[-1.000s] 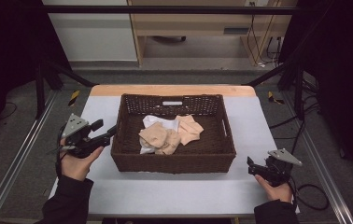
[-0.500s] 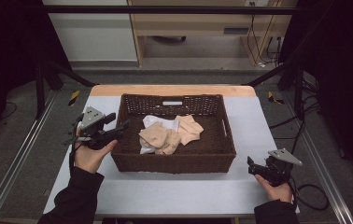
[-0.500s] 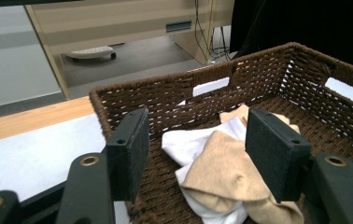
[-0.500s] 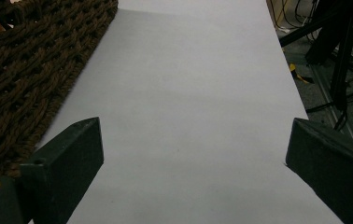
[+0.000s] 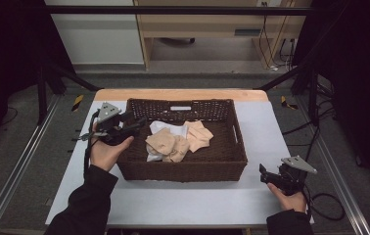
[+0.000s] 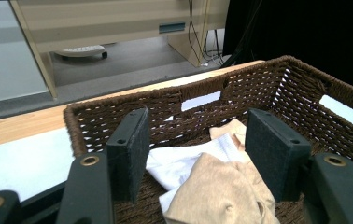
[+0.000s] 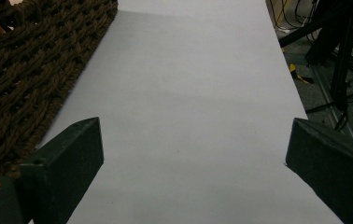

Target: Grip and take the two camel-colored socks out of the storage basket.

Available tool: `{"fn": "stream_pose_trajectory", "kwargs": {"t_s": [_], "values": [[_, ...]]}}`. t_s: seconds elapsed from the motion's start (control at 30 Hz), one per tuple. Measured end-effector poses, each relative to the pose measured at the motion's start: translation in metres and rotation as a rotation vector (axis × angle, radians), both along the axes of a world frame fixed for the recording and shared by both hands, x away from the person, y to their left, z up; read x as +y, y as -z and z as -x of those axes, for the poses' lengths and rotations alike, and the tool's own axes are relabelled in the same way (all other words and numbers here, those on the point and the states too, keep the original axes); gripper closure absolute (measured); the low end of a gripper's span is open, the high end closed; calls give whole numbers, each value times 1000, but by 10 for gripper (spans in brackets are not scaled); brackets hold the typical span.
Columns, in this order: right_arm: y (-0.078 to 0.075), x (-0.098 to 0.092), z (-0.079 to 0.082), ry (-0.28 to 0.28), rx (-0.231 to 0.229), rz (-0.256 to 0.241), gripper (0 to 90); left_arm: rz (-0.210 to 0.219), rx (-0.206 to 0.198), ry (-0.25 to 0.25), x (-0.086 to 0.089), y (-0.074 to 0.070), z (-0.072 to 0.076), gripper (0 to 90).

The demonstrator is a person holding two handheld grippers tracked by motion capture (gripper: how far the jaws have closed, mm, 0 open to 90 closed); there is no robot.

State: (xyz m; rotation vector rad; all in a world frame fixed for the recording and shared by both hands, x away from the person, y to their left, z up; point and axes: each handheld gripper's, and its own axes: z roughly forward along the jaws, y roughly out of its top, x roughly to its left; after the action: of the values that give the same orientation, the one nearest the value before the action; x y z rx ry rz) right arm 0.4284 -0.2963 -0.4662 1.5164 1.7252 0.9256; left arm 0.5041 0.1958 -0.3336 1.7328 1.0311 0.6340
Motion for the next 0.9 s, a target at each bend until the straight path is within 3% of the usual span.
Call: {"fn": "stream_pose_trajectory", "kwargs": {"t_s": [0.37, 0.73, 0.9], "values": [[0, 0, 0, -2, -2, -4, 46, -49, 45, 33, -25, 16, -27, 383], [0, 0, 0, -2, -3, -6, 46, -92, 74, 46, -37, 36, -42, 376], [0, 0, -1, -3, -2, -5, 46, -139, 117, 51, -41, 50, -50, 382]]}}
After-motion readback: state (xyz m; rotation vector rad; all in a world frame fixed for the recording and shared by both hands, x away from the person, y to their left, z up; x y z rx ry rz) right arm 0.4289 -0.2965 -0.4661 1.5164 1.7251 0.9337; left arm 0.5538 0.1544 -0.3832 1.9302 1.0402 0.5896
